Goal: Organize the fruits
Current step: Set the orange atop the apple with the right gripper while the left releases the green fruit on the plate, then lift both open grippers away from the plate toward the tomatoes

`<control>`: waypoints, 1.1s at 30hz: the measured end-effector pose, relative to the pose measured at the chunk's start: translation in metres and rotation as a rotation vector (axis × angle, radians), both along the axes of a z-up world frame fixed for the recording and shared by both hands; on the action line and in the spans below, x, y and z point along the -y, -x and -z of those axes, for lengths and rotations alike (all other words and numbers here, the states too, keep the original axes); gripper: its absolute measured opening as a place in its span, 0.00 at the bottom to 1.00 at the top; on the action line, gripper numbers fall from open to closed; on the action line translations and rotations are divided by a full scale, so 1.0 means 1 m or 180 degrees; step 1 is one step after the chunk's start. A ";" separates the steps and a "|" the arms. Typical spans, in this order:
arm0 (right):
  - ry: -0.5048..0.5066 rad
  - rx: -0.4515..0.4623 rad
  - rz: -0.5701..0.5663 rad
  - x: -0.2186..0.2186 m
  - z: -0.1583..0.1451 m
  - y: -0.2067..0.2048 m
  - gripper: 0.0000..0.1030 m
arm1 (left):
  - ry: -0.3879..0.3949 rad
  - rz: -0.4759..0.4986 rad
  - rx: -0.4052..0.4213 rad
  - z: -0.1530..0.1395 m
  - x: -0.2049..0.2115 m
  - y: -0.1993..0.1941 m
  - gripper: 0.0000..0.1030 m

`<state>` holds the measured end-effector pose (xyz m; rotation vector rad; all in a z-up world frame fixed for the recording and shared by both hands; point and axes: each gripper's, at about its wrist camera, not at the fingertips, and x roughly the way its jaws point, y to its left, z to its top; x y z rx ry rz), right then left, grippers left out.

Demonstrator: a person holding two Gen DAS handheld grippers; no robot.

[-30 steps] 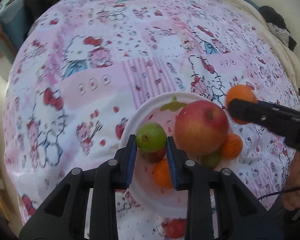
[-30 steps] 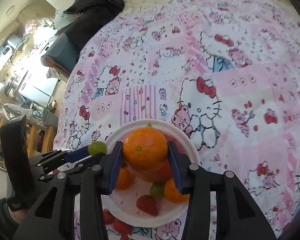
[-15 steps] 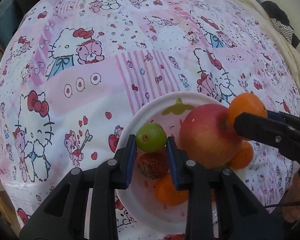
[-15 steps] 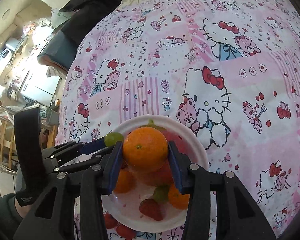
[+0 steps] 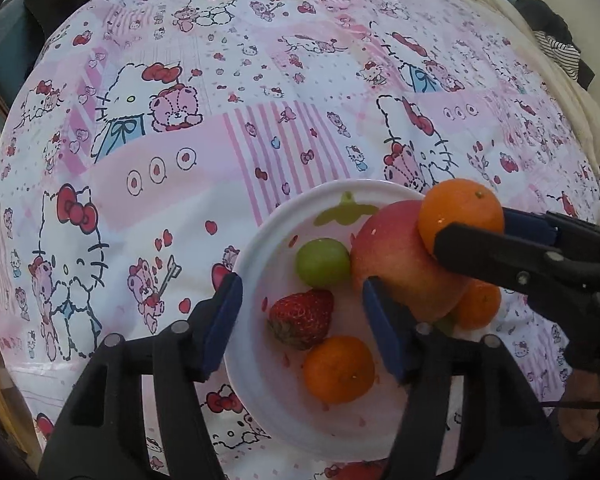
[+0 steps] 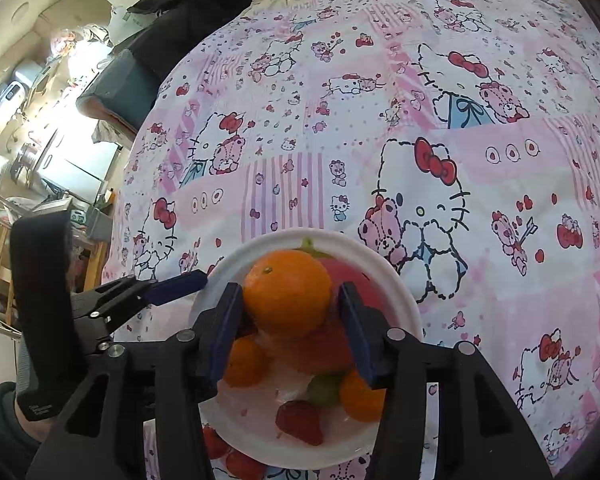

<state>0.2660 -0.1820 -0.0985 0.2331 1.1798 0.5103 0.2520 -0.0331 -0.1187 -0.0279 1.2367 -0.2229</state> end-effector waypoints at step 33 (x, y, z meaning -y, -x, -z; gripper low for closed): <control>-0.0150 0.0343 0.0288 0.044 -0.057 0.081 0.71 | -0.0066 -0.0068 0.0465 -0.060 -0.025 0.076 0.58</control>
